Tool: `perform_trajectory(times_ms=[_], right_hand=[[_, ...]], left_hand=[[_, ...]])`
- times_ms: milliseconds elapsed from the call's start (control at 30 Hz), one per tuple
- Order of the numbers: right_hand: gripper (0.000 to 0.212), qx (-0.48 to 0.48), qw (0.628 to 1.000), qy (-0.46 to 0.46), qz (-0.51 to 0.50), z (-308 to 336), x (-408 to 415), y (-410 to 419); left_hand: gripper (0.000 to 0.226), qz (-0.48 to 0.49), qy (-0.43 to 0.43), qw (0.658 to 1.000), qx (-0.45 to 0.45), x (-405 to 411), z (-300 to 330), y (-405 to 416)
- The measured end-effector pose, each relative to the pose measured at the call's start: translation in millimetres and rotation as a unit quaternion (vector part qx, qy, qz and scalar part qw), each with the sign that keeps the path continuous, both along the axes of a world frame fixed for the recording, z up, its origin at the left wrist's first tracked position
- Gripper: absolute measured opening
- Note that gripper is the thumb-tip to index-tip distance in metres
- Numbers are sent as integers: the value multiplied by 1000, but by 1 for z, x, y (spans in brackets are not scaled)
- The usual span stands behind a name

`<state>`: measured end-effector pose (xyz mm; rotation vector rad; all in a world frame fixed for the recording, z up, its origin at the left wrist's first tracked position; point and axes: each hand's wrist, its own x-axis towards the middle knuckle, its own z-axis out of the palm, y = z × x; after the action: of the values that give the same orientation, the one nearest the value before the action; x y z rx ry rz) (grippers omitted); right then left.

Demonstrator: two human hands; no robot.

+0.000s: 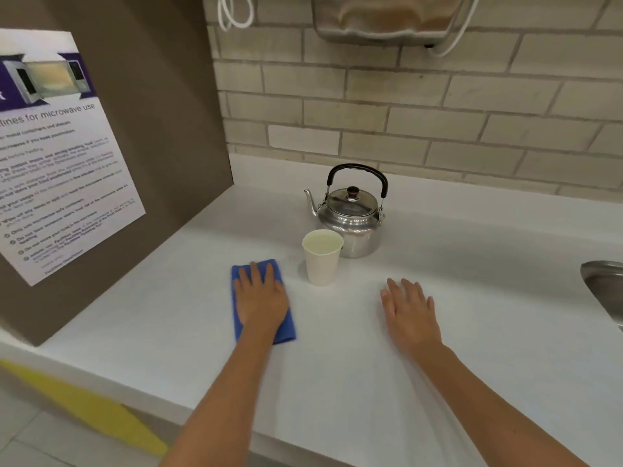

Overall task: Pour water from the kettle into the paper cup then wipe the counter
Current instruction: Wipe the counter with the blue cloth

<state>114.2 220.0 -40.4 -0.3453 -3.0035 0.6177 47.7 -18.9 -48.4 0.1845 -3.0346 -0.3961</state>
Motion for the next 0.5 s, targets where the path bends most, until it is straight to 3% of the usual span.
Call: perform_trajectory(times_ms=[100, 233, 367, 500], right_hand=[[49, 0, 1000, -5, -1, 2, -3, -1], [49, 1, 1000, -6, 1, 5, -11, -2], [48, 1, 1000, -7, -5, 5, -20, -5], [47, 10, 1000, 11, -23, 3, -31, -5]], left_hand=[[53, -52, 13, 998, -14, 22, -11, 29], [52, -47, 25, 998, -23, 30, -13, -18], [51, -6, 7, 1000, -1, -7, -5, -89], [51, -21, -14, 1000, -9, -70, -2, -104]])
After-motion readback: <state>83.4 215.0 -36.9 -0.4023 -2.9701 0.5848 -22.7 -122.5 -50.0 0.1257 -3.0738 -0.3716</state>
